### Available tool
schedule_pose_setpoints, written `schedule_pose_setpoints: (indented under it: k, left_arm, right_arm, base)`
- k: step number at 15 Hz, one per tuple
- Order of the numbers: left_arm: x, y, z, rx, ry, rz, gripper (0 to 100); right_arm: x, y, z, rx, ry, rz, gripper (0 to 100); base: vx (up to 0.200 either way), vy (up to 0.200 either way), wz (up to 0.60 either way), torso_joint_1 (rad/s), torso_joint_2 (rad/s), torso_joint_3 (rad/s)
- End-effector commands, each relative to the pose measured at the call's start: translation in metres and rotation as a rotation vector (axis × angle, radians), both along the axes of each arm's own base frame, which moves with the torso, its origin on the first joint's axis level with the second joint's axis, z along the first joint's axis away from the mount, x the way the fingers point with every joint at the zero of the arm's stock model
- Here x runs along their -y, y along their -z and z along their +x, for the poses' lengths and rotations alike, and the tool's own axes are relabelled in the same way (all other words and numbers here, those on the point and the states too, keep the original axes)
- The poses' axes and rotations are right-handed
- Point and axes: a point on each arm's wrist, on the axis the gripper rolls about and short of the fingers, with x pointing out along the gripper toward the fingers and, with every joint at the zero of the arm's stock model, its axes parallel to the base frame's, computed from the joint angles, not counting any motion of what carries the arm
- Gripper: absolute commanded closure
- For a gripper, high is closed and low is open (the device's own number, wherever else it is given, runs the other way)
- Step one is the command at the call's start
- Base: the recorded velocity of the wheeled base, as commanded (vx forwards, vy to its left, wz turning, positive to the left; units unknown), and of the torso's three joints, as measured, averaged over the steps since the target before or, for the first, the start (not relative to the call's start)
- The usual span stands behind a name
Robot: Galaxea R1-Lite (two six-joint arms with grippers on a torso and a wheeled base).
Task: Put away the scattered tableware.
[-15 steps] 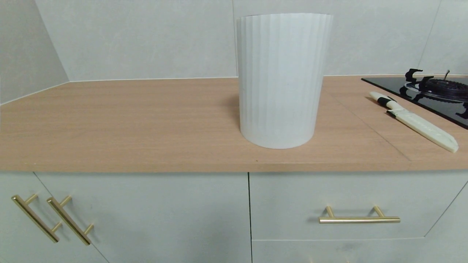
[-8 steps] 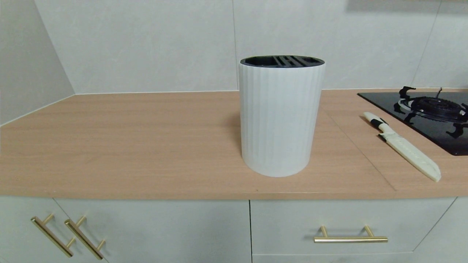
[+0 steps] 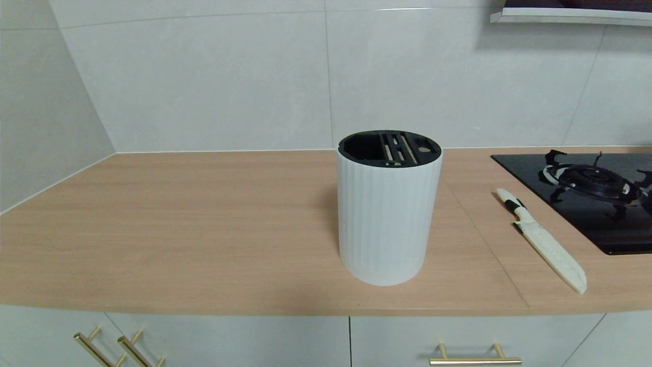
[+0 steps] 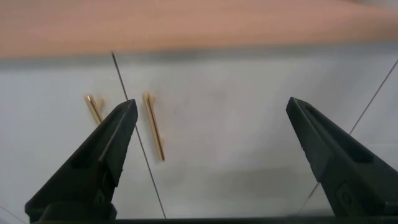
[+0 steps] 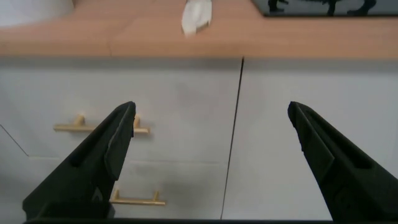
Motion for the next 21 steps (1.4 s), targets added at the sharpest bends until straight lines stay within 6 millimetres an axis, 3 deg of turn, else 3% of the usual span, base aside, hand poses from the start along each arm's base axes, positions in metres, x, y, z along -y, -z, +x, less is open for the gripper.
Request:
schedule_pose_setpoints:
  k: [1,21]
  left_arm:
    - [0.0,0.0,0.0,0.0,0.0,0.0,0]
    - [0.0,0.0,0.0,0.0,0.0,0.0,0]
  right_arm:
    - [0.0,0.0002,0.0001,-0.003,-0.001,0.0,0]
    - [0.0,0.0,0.0001,-0.001,-0.001,0.0,0]
  base:
    - [0.0,0.0,0.0,0.207,-0.49,-0.29]
    - [0.0,0.0,0.0,0.242,-0.52,-0.28]
